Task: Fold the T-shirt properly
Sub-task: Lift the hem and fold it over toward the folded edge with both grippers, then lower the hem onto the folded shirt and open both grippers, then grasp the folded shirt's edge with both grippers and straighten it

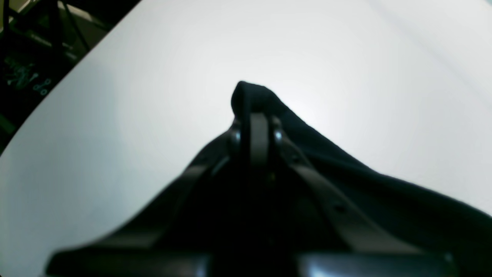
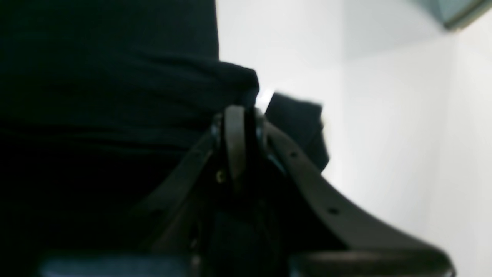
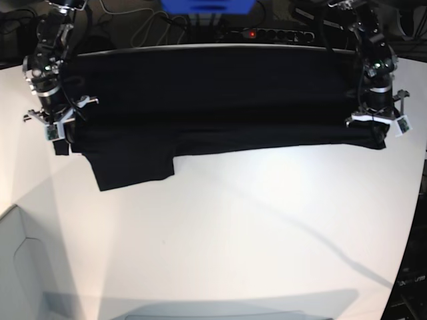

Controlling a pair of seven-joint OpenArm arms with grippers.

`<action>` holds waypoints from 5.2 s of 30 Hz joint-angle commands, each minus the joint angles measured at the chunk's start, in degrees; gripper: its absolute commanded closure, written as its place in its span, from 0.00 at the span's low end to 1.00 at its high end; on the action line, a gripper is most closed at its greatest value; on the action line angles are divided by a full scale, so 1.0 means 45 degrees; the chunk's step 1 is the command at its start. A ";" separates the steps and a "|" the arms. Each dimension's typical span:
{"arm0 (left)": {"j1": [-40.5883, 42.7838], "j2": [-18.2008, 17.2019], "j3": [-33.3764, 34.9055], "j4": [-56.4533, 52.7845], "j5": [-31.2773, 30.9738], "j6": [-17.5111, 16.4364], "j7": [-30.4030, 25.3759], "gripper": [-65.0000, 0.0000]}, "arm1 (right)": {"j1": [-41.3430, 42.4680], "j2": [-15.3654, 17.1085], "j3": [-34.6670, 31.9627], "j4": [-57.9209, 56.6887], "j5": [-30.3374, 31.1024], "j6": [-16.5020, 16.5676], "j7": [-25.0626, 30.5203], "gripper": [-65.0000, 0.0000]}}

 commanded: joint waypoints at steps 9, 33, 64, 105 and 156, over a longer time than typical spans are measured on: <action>-0.0028 -0.0251 -0.0078 -0.0521 0.0016 0.0048 -0.0394 1.00 | -0.0052 0.0327 0.0078 0.0251 0.0078 0.0496 0.0325 1.00; -0.0302 0.0198 -0.0137 -0.0599 0.0035 0.0048 -0.0296 1.00 | -0.1517 0.0503 0.0195 0.1482 0.0038 0.1756 0.0247 1.00; -0.0009 0.0198 0.0410 -0.2455 0.0016 0.0029 -0.0394 1.00 | 0.1179 0.0152 -0.0430 0.2381 0.0038 0.1756 -0.1668 0.50; -0.0028 0.0140 0.0391 -0.2357 0.0016 0.0029 -0.0374 1.00 | 0.0808 -0.0474 -0.0625 0.4256 0.0019 0.1756 -0.3602 1.00; 0.2062 -0.0427 0.1426 -0.0443 0.0035 0.0029 -0.0355 1.00 | -0.4994 -0.1919 0.2911 0.5663 0.0117 0.1756 -0.0496 1.00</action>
